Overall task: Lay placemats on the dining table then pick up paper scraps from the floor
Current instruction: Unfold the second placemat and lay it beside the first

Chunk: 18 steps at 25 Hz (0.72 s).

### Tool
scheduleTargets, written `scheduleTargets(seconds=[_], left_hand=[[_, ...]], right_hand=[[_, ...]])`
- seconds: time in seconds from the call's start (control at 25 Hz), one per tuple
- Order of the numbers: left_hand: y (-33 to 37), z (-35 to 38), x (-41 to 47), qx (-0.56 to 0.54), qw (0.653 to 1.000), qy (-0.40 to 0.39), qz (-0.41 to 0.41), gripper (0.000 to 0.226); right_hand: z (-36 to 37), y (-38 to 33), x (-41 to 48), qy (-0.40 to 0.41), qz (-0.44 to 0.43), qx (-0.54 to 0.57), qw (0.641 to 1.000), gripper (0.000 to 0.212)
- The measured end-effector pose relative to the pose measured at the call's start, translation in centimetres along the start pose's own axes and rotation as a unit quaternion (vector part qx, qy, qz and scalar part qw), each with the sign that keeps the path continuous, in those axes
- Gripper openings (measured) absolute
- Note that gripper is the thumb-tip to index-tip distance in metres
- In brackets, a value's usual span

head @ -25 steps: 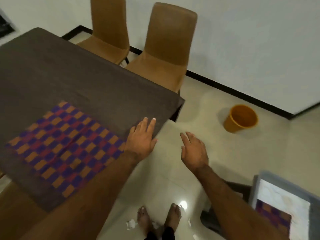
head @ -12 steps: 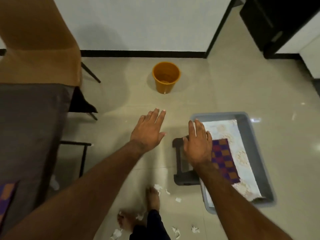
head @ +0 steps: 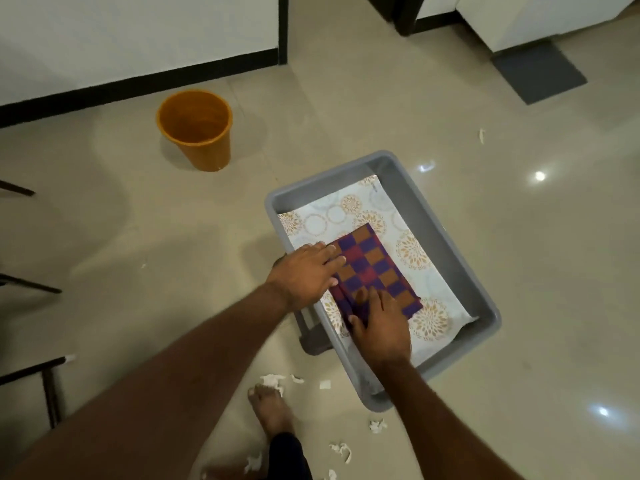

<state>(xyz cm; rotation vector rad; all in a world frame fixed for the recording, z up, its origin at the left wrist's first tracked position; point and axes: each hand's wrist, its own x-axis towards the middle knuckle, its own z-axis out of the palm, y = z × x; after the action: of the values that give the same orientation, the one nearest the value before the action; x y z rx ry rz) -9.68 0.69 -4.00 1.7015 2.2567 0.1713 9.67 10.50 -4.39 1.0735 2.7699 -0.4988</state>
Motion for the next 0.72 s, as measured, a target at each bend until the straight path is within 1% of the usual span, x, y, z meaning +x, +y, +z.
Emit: scheduleTargets(seconds=[0.08,0.16,0.28,0.48,0.56,0.72], left_hand=[[0.3,1.1,2.2,0.012,0.998,-0.052,0.016,0.047],[0.5,1.7,3.6,0.035,0.995,-0.089,0.013,0.045],[1.0,1.9,5.1,0.057,0.993,-0.1,-0.006,0.035],[1.5,1.9,5.5,0.106,0.991,-0.085,-0.022,0.02],[1.3,0.8,5.0,0.105,0.993,-0.054,-0.015,0.015],[0.8,-4.8,3.2,0.064,0.997,0.024,0.025,0.021]], right_hand=[[1.1,1.0,-0.1,-0.018,0.019,-0.002,1.0,0.036],[2.0,1.5,-0.2,-0.028,0.025,-0.007,0.999,0.034],[2.0,1.5,-0.1,-0.019,0.022,-0.017,0.999,0.03],[-0.3,0.7,0.1,0.029,0.007,-0.036,0.999,0.031],[-1.7,0.8,0.3,0.05,-0.009,-0.043,0.998,0.031],[-5.9,0.4,1.5,0.09,-0.015,-0.07,0.993,0.043]])
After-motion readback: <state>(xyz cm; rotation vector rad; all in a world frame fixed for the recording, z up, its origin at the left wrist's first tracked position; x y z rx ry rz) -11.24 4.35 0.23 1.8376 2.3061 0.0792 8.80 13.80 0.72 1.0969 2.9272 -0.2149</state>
